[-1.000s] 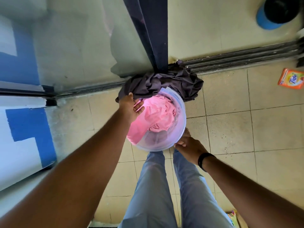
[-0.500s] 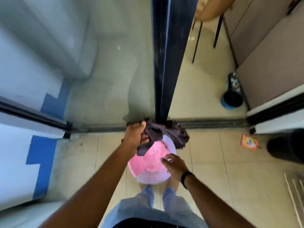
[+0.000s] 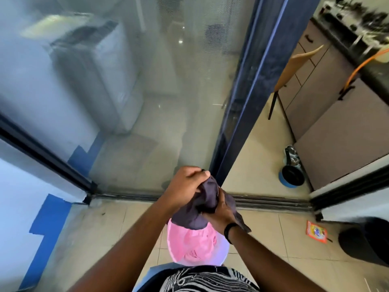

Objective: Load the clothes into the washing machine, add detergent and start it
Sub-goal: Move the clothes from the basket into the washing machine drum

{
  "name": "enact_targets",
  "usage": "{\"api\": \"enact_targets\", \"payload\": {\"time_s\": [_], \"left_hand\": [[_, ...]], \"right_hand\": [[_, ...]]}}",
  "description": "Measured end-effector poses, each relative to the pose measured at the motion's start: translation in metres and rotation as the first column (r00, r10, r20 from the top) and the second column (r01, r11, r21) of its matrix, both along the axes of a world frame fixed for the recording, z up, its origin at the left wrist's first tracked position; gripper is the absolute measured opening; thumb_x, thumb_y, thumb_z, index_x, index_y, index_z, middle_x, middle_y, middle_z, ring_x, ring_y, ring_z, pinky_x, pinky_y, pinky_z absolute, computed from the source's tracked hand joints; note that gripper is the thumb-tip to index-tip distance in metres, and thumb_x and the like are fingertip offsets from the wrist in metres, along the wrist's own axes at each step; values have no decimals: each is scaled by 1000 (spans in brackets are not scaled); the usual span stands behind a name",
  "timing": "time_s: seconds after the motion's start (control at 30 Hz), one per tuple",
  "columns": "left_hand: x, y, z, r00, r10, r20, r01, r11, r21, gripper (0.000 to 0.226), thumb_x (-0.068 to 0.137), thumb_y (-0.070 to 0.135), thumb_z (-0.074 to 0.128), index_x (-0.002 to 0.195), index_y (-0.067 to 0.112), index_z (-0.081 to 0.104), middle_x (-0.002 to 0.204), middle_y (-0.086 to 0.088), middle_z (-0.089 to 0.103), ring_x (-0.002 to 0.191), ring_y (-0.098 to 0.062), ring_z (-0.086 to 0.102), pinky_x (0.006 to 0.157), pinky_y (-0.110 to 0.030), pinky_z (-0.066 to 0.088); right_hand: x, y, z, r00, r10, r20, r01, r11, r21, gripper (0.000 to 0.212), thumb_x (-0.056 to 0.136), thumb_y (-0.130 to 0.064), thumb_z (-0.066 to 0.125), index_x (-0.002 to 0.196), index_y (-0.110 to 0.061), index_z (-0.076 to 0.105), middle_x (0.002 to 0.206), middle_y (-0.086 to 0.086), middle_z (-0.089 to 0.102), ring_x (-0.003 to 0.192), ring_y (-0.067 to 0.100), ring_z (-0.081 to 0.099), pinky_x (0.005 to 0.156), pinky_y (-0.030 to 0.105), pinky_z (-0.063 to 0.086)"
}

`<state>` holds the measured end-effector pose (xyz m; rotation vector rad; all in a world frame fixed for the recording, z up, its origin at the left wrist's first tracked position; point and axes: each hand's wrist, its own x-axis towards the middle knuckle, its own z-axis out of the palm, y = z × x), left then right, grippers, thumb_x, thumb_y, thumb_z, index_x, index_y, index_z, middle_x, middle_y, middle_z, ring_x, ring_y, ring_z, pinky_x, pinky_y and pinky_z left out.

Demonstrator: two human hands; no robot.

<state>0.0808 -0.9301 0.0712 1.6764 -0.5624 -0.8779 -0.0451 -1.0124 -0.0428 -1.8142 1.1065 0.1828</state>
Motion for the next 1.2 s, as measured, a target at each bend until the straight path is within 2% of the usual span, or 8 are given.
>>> {"api": "enact_targets", "payload": {"time_s": [0.17, 0.27, 0.37, 0.63, 0.73, 0.93, 1.07, 1.2], "left_hand": [[-1, 35, 72, 994, 77, 81, -52, 959, -277, 31, 94, 10, 62, 68, -6, 57, 65, -3, 51, 65, -8, 48, 61, -21, 42], [-3, 53, 109, 988, 153, 7, -135, 888, -440, 34, 89, 0, 65, 61, 18, 72, 63, 7, 59, 63, -2, 55, 64, -15, 47], [10, 65, 129, 987, 154, -50, -155, 813, -562, 14, 76, 22, 69, 66, 28, 75, 71, 3, 61, 77, -15, 58, 75, -27, 48], [77, 94, -17, 934, 319, 160, -327, 945, 24, 44, 80, 41, 63, 74, -2, 57, 70, -7, 50, 69, -14, 47, 68, -38, 43], [65, 102, -57, 971, 237, 37, -239, 953, 184, 7, 76, 9, 70, 77, 14, 65, 64, 11, 60, 63, -5, 53, 62, -27, 44], [25, 75, -82, 994, -96, 42, 84, 969, 234, 46, 57, 6, 76, 97, -9, 57, 76, -8, 64, 72, -4, 57, 63, -21, 48], [3, 48, -66, 990, -128, -66, 141, 952, 271, 37, 64, 0, 91, 86, 12, 65, 61, 14, 65, 52, 11, 58, 54, -9, 46], [-4, 28, -56, 982, 185, -40, -177, 972, 158, 65, 67, 21, 92, 123, 10, 61, 116, 3, 64, 107, -7, 61, 89, -23, 47]], "right_hand": [[6, 14, -24, 998, -58, -11, 58, 998, 24, 105, 62, -52, 69, 150, -47, 11, 109, 0, 71, 86, 25, 71, 67, 39, 58], [19, 15, -21, 997, -73, -27, 72, 997, -34, 72, 80, -48, 65, 144, -29, 39, 122, 4, 66, 105, 34, 66, 75, 33, 47], [28, 2, -40, 980, -193, -45, 194, 981, 18, 29, 73, -36, 49, 90, -16, 63, 100, 17, 70, 89, 37, 67, 75, 48, 57], [52, -28, 47, 880, -401, 253, 400, 915, 60, 7, 79, -12, 54, 72, -12, 55, 83, 7, 53, 88, 18, 47, 73, 38, 41], [63, -27, 81, 898, -329, 292, 332, 942, 38, 22, 79, -5, 43, 65, -20, 52, 78, 4, 51, 82, 20, 46, 73, 33, 42], [83, 3, 177, 928, 12, 372, 61, 981, -186, 18, 92, -1, 37, 82, -13, 46, 90, 10, 47, 86, 22, 42, 80, 40, 42], [83, 33, 236, 739, 9, 674, 185, 959, -216, 20, 77, -5, 38, 63, -19, 34, 76, 2, 37, 79, 18, 32, 66, 44, 36], [71, 44, 286, 422, 59, 905, 217, 962, -163, 24, 76, 6, 46, 54, -4, 40, 67, -6, 34, 71, 0, 33, 54, 33, 26]]}}
